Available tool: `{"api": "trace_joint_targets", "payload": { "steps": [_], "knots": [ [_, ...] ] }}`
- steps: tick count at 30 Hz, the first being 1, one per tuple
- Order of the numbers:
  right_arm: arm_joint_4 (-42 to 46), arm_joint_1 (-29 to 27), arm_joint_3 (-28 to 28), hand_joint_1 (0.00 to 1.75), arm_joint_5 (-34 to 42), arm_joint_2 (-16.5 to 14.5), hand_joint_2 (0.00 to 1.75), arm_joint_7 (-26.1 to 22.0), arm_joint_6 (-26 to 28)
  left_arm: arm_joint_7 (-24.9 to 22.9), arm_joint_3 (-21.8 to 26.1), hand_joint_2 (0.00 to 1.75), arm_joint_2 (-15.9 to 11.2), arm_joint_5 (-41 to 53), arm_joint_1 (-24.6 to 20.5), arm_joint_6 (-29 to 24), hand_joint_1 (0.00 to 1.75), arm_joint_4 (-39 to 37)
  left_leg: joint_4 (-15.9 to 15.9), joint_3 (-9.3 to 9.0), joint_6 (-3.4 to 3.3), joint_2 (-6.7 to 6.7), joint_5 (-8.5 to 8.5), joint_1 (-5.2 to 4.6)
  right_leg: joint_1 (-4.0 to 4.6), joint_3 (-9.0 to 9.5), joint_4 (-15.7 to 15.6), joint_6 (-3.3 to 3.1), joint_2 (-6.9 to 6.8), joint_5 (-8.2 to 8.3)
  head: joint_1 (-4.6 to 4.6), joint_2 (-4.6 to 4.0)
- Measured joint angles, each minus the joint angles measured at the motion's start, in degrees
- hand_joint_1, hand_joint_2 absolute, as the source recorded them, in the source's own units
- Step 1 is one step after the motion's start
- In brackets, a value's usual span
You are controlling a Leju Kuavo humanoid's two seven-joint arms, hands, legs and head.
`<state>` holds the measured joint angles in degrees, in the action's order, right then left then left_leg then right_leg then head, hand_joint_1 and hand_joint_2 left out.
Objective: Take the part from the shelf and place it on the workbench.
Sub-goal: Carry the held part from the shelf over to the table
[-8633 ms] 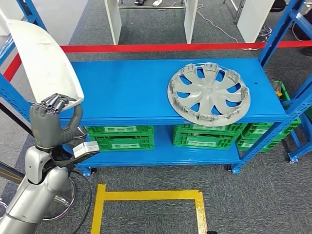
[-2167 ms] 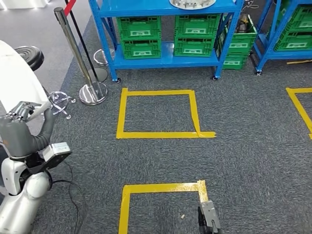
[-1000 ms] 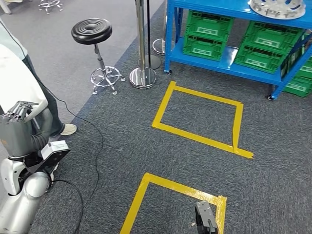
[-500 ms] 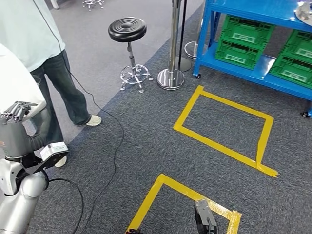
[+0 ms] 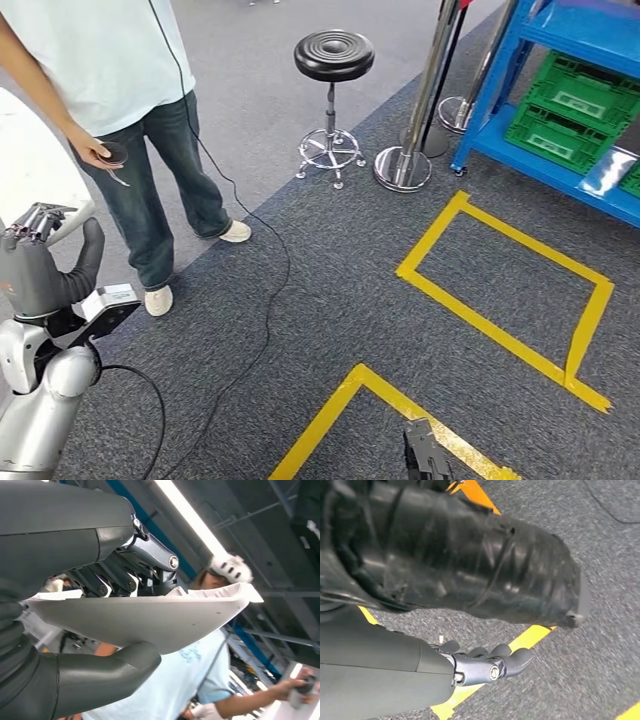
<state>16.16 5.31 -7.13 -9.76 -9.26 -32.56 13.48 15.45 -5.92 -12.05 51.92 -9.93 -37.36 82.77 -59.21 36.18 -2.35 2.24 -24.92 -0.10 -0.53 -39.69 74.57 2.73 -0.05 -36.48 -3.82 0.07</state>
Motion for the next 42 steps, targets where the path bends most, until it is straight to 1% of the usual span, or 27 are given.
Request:
{"api": "trace_joint_targets", "payload": {
  "steps": [1, 2, 4, 6, 8, 9, 11, 13, 15, 16, 17, 19, 21, 22, 24, 26, 28, 29, 30, 31, 32, 33, 35, 37, 39, 40, 42],
  "knots": [
    [-0.04, -0.12, 0.10, 0.00, 0.09, 0.04, 0.00, 0.05, 0.02, 0.04, 0.00, 1.75, 0.01, -0.13, 0.04, -0.01, 1.75, -0.10, -0.02, -0.06, -0.05, 0.79, -0.02, -0.19, 0.18, -0.30, -0.69, -0.35, 0.16, 1.43, -0.01, 0.00],
    [-0.07, -0.17, 0.23, 0.00, 0.19, 0.07, 0.00, 0.08, 0.04, 0.08, 0.00, 1.75, 0.01, -0.25, 0.12, -0.02, 1.75, -0.17, -0.03, -0.16, -0.07, 1.59, -0.04, -0.34, 0.33, 0.48, -3.46, -0.78, 0.58, 3.71, -0.02, 0.00],
    [-0.09, -0.19, 0.49, 0.00, 0.34, 0.08, 0.00, 0.08, -0.07, 0.15, 0.00, 1.75, -0.01, -0.34, 0.38, -0.04, 1.75, -0.20, -0.13, -0.25, -0.02, 3.05, -0.10, -0.57, 0.41, 3.46, -10.91, -1.75, 2.88, 7.88, -0.05, 0.00],
    [-0.13, -0.21, 0.69, 0.00, 0.43, 0.06, 0.00, 0.01, -0.27, 0.22, 0.03, 1.75, -0.15, -0.37, 0.83, -0.04, 1.75, -0.22, -0.20, 0.04, 0.33, 4.36, -0.03, -0.45, 0.39, 5.47, -14.91, -2.10, 4.59, 9.01, -0.03, 0.00],
    [-0.16, -0.22, 0.77, 0.00, 0.43, -0.01, 0.00, -0.07, -0.41, 0.27, 0.17, 1.75, -0.56, -0.40, 1.48, -0.05, 1.75, -0.23, -0.07, 0.31, 1.00, 5.73, 0.20, -0.20, 0.40, 6.09, -15.68, -2.14, 3.88, 8.86, 0.00, 0.00],
    [-0.16, -0.22, 0.79, 0.00, 0.43, -0.07, 0.00, -0.09, -0.49, 0.27, 0.26, 1.75, -0.81, -0.40, 1.78, -0.06, 1.75, -0.23, -0.20, 0.40, 1.30, 5.72, 0.08, -0.20, 0.31, 6.36, -16.03, -2.32, 3.19, 8.97, -0.03, 0.00],
    [-0.16, -0.19, 0.82, 0.00, 0.42, -0.19, 0.00, -0.10, -0.63, 0.27, 0.38, 1.75, -1.22, -0.40, 1.87, -0.08, 1.75, -0.23, -3.00, 1.56, 1.96, 3.24, -1.71, -0.36, 0.07, 7.14, -16.76, -2.78, 1.61, 9.12, -0.42, 0.01],
    [-0.21, -0.29, 0.85, 0.00, 0.41, -0.24, 0.00, -0.09, -0.70, 0.28, 0.37, 1.75, -1.36, -0.40, 1.82, -0.08, 1.75, -0.25, -9.82, 4.71, 2.76, -0.22, -5.05, -0.07, 0.08, 7.66, -17.02, -3.06, -0.06, 8.92, -0.77, 0.01],
    [-0.27, -0.37, 0.90, 0.00, 0.43, -0.25, 0.00, -0.08, -0.68, 0.28, 0.33, 1.75, -1.36, -0.39, 2.07, -0.08, 1.75, -0.26, -15.00, 7.32, 3.45, -1.46, -6.59, 0.58, 0.08, 7.84, -17.00, -3.05, -1.71, 8.65, -0.80, 0.00],
    [-0.28, -0.36, 0.92, 0.00, 0.44, -0.25, 0.00, -0.08, -0.66, 0.28, 0.33, 1.75, -1.38, -0.38, 2.17, -0.08, 1.75, -0.27, -14.81, 7.26, 3.72, -1.75, -5.87, 0.90, 0.06, 7.92, -16.98, -2.96, -2.47, 8.51, -0.80, 0.00],
    [-0.29, -0.34, 0.94, 0.00, 0.43, -0.25, 0.00, -0.08, -0.65, 0.28, 0.34, 1.75, -1.42, -0.38, 2.20, -0.08, 1.75, -0.28, -12.50, 6.09, 3.92, -2.11, -4.29, 1.15, 0.03, 8.07, -16.96, -2.80, -3.19, 8.35, -0.81, 0.00],
    [-0.29, -0.31, 0.95, 0.00, 0.43, -0.25, 0.00, -0.08, -0.65, 0.27, 0.35, 1.75, -1.48, -0.38, 2.16, -0.08, 1.75, -0.29, -4.80, 2.01, 4.06, -4.45, -1.02, 1.11, 0.11, 8.53, -16.91, -2.25, -4.47, 7.87, -0.84, 0.00],
    [-0.29, -0.26, 0.96, 0.00, 0.42, -0.25, 0.00, -0.09, -0.65, 0.28, 0.36, 1.75, -1.52, -0.38, 2.08, -0.08, 1.75, -0.30, -0.25, -0.33, 3.34, -6.15, -0.06, 0.67, 0.39, 8.89, -16.86, -1.52, -5.51, 7.42, -0.79, 0.01],
    [-0.29, -0.23, 0.97, 0.00, 0.42, -0.26, 0.00, -0.09, -0.65, 0.28, 0.37, 1.75, -1.55, -0.38, 2.08, -0.08, 1.75, -0.31, 0.05, -0.38, 2.85, -6.06, -0.36, 0.38, 0.53, 9.02, -16.89, -1.20, -6.04, 7.27, -0.73, 0.01],
    [-0.29, -0.11, 0.97, 0.00, 0.43, -0.33, 0.00, -0.08, -0.60, 0.29, 0.49, 1.75, -1.70, -0.40, 2.20, -0.09, 1.75, -0.28, 0.25, -0.38, 1.88, -4.66, -0.33, 0.38, 0.37, 9.32, -16.89, -0.54, -6.79, 6.81, -0.62, 0.00],
    [-0.29, 0.02, 0.97, 0.00, 0.44, -0.41, 0.00, -0.08, -0.41, 0.40, 0.72, 1.75, -1.90, -0.45, 2.11, -0.10, 1.75, -0.21, 0.52, -0.66, 1.07, -3.42, -0.26, 0.52, 0.09, 8.38, -14.58, -0.05, -4.67, 5.09, -0.45, 0.00],
    [-0.33, -0.03, 0.97, 0.00, 0.45, -0.42, 0.00, -0.06, -0.17, 0.65, 0.86, 1.75, -1.96, -0.63, 1.91, -0.10, 1.75, -0.15, 0.60, -0.77, 0.45, -2.16, -0.26, 0.56, -0.01, 4.85, -7.68, -0.02, -1.32, 1.87, -0.26, 0.00],
    [-0.36, -0.15, 0.97, 0.00, 0.45, -0.42, 0.00, -0.03, -0.10, 0.77, 0.86, 1.75, -1.95, -0.74, 1.88, -0.10, 1.75, -0.16, 0.60, -0.76, 0.24, -1.45, -0.28, 0.49, 0.00, 2.63, -3.73, -0.08, -0.51, 0.51, -0.22, 0.00],
    [-0.40, -0.29, 0.97, 0.00, 0.49, -0.42, 0.00, 0.00, -0.02, 0.87, 0.86, 1.75, -1.92, -0.85, 1.89, -0.10, 1.75, -0.16, 0.59, -0.76, 0.17, -0.63, -0.31, 0.40, 0.02, 0.80, -0.92, -0.17, -0.13, 0.00, -0.22, 0.00],
    [-0.43, -0.37, 1.01, 0.00, 0.58, -0.40, 0.00, 0.00, 0.05, 0.94, 0.87, 1.75, -1.91, -0.92, 1.90, -0.10, 1.75, -0.18, 0.58, -0.78, 0.14, 0.21, -0.33, 0.33, 0.03, -0.14, -0.15, -0.29, 0.05, 0.65, -0.22, 0.00],
    [-0.45, -0.39, 1.09, 0.00, 0.72, -0.39, 0.00, -0.04, 0.11, 0.96, 0.90, 1.75, -1.91, -0.96, 1.87, -0.09, 1.75, -0.21, 0.55, -0.82, 0.14, 1.06, -0.34, 0.29, 0.03, 0.00, -1.62, -0.46, 0.26, 2.42, -0.22, 0.00],
    [-0.46, -0.35, 1.21, 0.00, 0.88, -0.38, 0.00, -0.10, 0.15, 0.99, 0.91, 1.75, -1.91, -0.99, 1.78, -0.09, 1.75, -0.25, 0.51, -0.87, 0.17, 1.89, -0.36, 0.29, 0.01, 1.08, -4.95, -0.66, 0.72, 4.88, -0.22, 0.00],
    [-0.48, -0.29, 1.45, 0.00, 1.14, -0.37, 0.00, -0.27, 0.11, 1.04, 0.92, 1.75, -1.81, -0.99, 1.44, -0.08, 1.75, -0.37, 0.30, -0.81, 0.47, 3.32, -0.44, 0.31, -0.21, 4.14, -12.34, -0.94, 3.06, 8.35, -0.26, 0.00],
    [-0.53, -0.35, 1.56, 0.00, 1.25, -0.37, 0.00, -0.36, -0.03, 1.11, 0.88, 1.75, -1.63, -0.92, 0.99, -0.05, 1.75, -0.52, 0.22, -0.43, 1.16, 4.58, -0.30, 0.49, -0.26, 5.84, -15.56, -1.04, 4.44, 8.87, -0.27, 0.00],
    [-0.58, -0.38, 1.66, 0.00, 1.31, -0.38, 0.00, -0.35, -0.16, 1.18, 0.80, 1.75, -1.57, -0.68, 0.76, -0.03, 1.75, -0.72, 0.35, -0.12, 1.91, 5.54, -0.11, 0.75, -0.17, 6.31, -15.94, -1.36, 3.47, 8.92, -0.26, 0.01],
    [-0.59, -0.36, 1.72, 0.00, 1.37, -0.39, 0.00, -0.22, -0.25, 1.19, 0.76, 1.75, -1.58, -0.52, 0.65, -0.01, 1.75, -0.84, -0.02, 0.08, 2.18, 4.92, -0.39, 0.71, -0.22, 6.52, -16.16, -1.66, 2.88, 9.02, -0.33, 0.01],
    [-0.69, -0.31, 2.03, 0.00, 1.84, -0.42, 0.00, 2.12, -0.62, 0.91, 0.52, 1.75, -1.51, -0.16, -0.08, 0.05, 1.75, -1.18, -3.74, 1.76, 2.64, 1.81, -2.58, 0.53, -0.29, 6.96, -16.64, -2.29, 1.47, 9.13, -0.64, 0.01]
  ]
}}
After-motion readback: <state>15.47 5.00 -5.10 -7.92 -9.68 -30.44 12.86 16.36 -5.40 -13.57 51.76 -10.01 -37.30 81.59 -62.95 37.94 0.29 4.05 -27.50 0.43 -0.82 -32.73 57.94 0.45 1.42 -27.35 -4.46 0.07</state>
